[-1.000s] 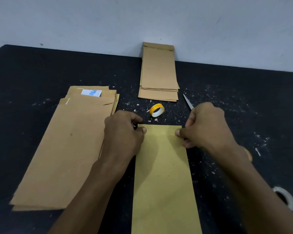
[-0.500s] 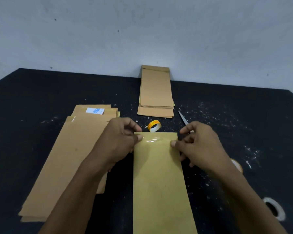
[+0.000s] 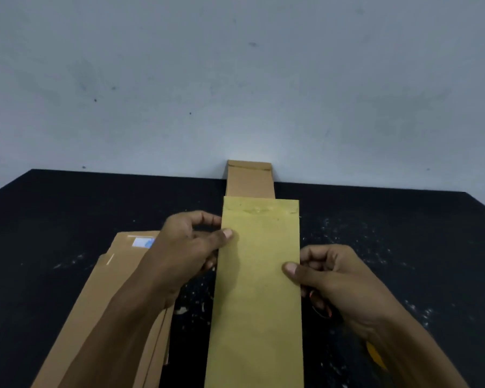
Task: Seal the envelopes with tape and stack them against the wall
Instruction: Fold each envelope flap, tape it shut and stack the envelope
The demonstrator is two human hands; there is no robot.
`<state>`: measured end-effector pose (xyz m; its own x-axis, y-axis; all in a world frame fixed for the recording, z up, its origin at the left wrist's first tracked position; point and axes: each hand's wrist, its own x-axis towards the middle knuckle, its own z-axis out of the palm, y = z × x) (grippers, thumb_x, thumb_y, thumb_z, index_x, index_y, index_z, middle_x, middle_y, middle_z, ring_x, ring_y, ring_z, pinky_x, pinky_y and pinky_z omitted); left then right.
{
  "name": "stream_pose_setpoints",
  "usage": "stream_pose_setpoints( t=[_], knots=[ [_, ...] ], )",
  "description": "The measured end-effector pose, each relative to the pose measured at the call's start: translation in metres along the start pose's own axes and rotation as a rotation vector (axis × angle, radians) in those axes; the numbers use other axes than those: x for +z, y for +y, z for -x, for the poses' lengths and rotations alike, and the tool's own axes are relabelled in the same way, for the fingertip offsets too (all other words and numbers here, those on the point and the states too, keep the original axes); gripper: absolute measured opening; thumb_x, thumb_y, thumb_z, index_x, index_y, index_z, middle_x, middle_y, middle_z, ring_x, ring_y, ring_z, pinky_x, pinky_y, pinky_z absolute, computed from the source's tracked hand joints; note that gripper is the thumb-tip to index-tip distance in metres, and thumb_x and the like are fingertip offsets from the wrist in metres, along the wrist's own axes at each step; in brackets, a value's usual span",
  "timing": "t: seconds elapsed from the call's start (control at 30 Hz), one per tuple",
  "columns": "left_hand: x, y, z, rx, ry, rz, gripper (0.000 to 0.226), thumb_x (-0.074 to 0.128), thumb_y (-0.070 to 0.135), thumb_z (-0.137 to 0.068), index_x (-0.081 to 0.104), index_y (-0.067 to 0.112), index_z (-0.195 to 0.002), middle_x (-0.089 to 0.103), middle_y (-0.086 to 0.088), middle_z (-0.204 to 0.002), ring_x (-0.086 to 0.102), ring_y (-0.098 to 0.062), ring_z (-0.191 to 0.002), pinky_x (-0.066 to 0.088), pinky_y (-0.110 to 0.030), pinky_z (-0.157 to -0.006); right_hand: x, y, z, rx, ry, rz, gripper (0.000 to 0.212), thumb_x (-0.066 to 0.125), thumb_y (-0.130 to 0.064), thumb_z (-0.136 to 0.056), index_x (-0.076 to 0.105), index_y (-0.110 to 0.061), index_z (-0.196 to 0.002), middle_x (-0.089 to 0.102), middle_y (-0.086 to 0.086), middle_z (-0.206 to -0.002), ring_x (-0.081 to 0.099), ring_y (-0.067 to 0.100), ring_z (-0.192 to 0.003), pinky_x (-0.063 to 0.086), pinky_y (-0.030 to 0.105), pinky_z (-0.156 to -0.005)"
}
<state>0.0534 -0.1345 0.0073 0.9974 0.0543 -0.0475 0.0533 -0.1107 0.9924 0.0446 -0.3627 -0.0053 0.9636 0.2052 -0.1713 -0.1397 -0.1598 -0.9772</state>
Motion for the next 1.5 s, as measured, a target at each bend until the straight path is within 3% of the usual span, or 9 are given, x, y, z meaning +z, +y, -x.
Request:
stream_pose_setpoints(
  t=[0.3, 0.4, 0.53, 0.7, 0.87, 1.07, 1.17, 1.33, 1.5],
  knots=[
    [0.019, 0.001, -0.073, -0.027, 0.031, -0.196, 0.005, 0.068, 0.008, -0.092, 0.071, 0.013, -0.092, 0.074, -0.002, -0.086, 0.066, -0.002, -0.066, 0.045, -0.011, -0.048, -0.009, -0.02, -0.097, 0.034, 0.26, -0.044, 0.013, 0.071, -0.01, -0.09, 0.074, 0.003, -0.087, 0.073, 0.019, -0.079, 0.052, 0.015, -0.048, 0.038, 0.024, -0.042],
    [0.017, -0.002, -0.12, -0.006, 0.08, -0.31, 0.008, 0.071, 0.012, -0.09, 0.069, 0.016, -0.083, 0.074, -0.006, -0.093, 0.07, -0.015, -0.085, 0.055, -0.024, -0.062, -0.008, -0.021, -0.143, 0.04, 0.301, 0.006, 0.015, 0.075, -0.01, -0.088, 0.071, 0.003, -0.082, 0.069, 0.014, -0.071, 0.052, 0.012, -0.042, 0.037, 0.023, -0.038],
    [0.018, -0.005, -0.169, -0.005, 0.149, -0.395, 0.016, 0.071, 0.011, -0.087, 0.072, -0.004, -0.093, 0.074, -0.016, -0.091, 0.071, -0.025, -0.085, 0.059, -0.04, -0.078, -0.006, -0.015, -0.199, -0.004, 0.385, 0.128, 0.017, 0.078, -0.015, -0.086, 0.071, -0.004, -0.076, 0.074, 0.011, -0.083, 0.07, 0.022, -0.076, 0.057, 0.033, -0.063],
    [0.022, -0.014, -0.206, -0.005, 0.185, -0.444, 0.006, 0.07, 0.007, -0.085, 0.071, 0.003, -0.089, 0.071, -0.022, -0.094, 0.066, -0.024, -0.076, 0.057, -0.034, -0.068, -0.006, -0.009, -0.236, -0.023, 0.452, 0.335, 0.016, 0.078, -0.024, -0.082, 0.07, -0.011, -0.077, 0.072, 0.003, -0.084, 0.07, 0.021, -0.08, 0.061, 0.046, -0.078],
    [0.024, -0.023, -0.216, 0.004, 0.197, -0.496, 0.018, 0.069, 0.007, -0.084, 0.069, -0.008, -0.096, 0.07, -0.016, -0.09, 0.063, -0.018, -0.074, 0.054, -0.027, -0.061, -0.002, -0.003, -0.237, -0.01, 0.528, 0.585, 0.025, 0.078, -0.042, -0.081, 0.065, -0.022, -0.089, 0.064, -0.004, -0.09, 0.064, 0.018, -0.084, 0.055, 0.036, -0.074],
    [0.02, -0.018, -0.202, 0.023, 0.175, -0.504, 0.025, 0.07, 0.017, -0.088, 0.047, 0.019, -0.078, 0.058, -0.003, -0.082, 0.064, -0.021, -0.079, 0.059, -0.039, -0.07, -0.002, -0.003, -0.223, -0.042, 0.533, 0.62, 0.034, 0.072, -0.048, -0.085, 0.059, -0.025, -0.106, 0.062, -0.004, -0.099, 0.062, 0.019, -0.092, 0.054, 0.037, -0.079],
    [0.01, -0.015, -0.185, 0.027, 0.146, -0.489, 0.025, 0.074, 0.024, -0.087, 0.058, 0.013, -0.102, 0.067, -0.013, -0.097, 0.068, -0.024, -0.084, 0.058, -0.034, -0.064, 0.002, -0.005, -0.204, -0.209, 0.524, 0.708, 0.028, 0.072, -0.039, -0.088, 0.063, -0.023, -0.109, 0.063, -0.007, -0.091, 0.062, 0.013, -0.084, 0.055, 0.035, -0.073],
    [-0.016, -0.006, -0.131, 0.118, 0.156, -0.494, 0.019, 0.076, 0.027, -0.085, 0.068, 0.017, -0.099, 0.071, -0.004, -0.08, 0.068, -0.013, -0.072, 0.05, -0.023, -0.058, 0.031, -0.012, -0.159, -0.446, 0.292, 0.763, 0.004, 0.075, -0.029, -0.085, 0.072, -0.028, -0.088, 0.064, -0.014, -0.075, 0.061, 0.003, -0.07, 0.057, 0.033, -0.066],
    [-0.055, -0.007, -0.062, 0.149, 0.231, -0.565, 0.005, 0.076, 0.022, -0.085, 0.072, 0.02, -0.085, 0.07, 0.003, -0.075, 0.066, -0.007, -0.068, 0.053, -0.017, -0.06, 0.071, -0.014, -0.109, -0.574, 0.162, 0.658, 0.011, 0.075, -0.023, -0.085, 0.069, -0.03, -0.078, 0.065, -0.015, -0.073, 0.062, 0.003, -0.072, 0.056, 0.032, -0.065]
  ],
)
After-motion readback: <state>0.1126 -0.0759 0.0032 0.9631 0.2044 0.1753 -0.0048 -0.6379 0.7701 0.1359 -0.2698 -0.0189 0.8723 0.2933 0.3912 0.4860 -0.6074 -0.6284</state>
